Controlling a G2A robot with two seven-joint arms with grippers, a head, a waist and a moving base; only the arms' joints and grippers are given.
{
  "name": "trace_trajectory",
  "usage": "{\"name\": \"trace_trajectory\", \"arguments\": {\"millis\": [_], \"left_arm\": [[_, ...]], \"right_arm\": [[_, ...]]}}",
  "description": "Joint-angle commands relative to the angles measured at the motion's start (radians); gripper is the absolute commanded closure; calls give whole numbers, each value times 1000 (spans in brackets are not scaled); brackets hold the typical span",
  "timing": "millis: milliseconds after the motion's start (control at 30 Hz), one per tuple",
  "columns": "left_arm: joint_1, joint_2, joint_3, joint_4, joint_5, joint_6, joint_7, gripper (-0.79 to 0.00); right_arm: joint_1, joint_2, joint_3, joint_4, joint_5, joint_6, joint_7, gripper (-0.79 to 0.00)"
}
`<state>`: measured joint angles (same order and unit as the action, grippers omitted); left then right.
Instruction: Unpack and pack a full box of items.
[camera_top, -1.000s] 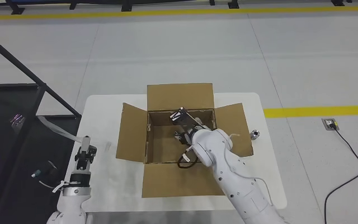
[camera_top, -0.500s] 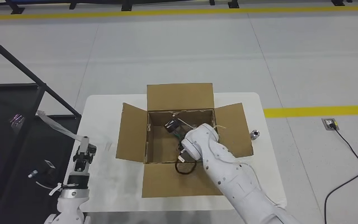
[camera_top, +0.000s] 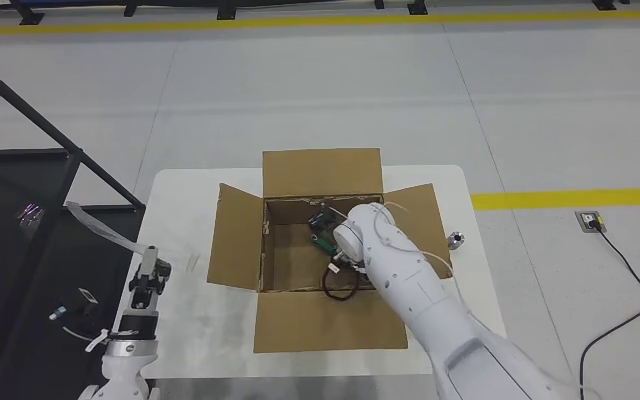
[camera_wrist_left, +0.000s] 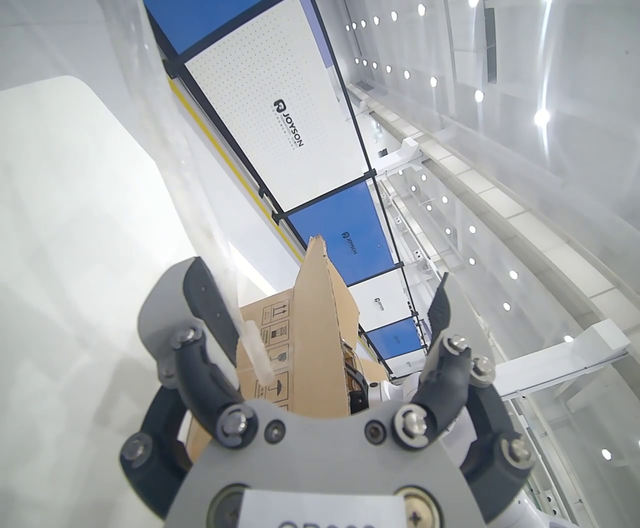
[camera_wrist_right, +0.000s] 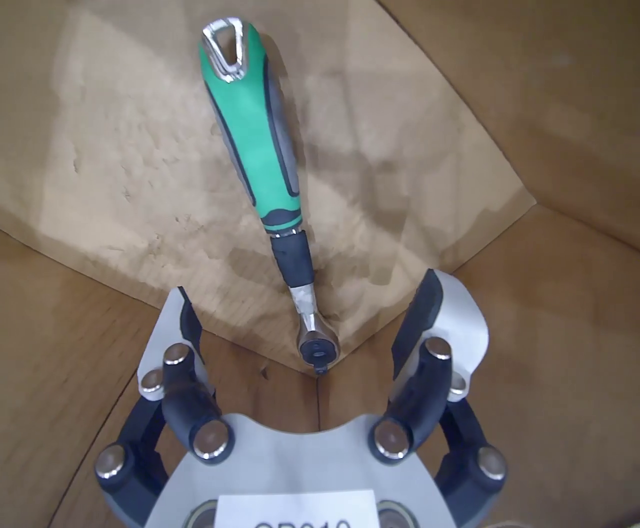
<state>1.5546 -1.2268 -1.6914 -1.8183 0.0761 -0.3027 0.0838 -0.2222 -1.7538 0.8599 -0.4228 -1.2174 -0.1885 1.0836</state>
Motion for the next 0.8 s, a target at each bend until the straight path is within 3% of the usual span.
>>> {"name": "trace_trajectory", "arguments": {"millis": [0, 167, 767], "left_arm": [[-1, -1, 0, 0, 3, 1, -3, -785], [-4, -3, -1, 1, 8, -1, -5, -785], [-14, -11, -1, 4, 22, 10, -11, -785]], "right_arm": [[11, -8, -6, 37, 6, -10, -13, -613], [26, -26, -13, 101, 22, -16, -49, -428], [48, -49, -19, 206, 44, -29, -126, -277]]}}
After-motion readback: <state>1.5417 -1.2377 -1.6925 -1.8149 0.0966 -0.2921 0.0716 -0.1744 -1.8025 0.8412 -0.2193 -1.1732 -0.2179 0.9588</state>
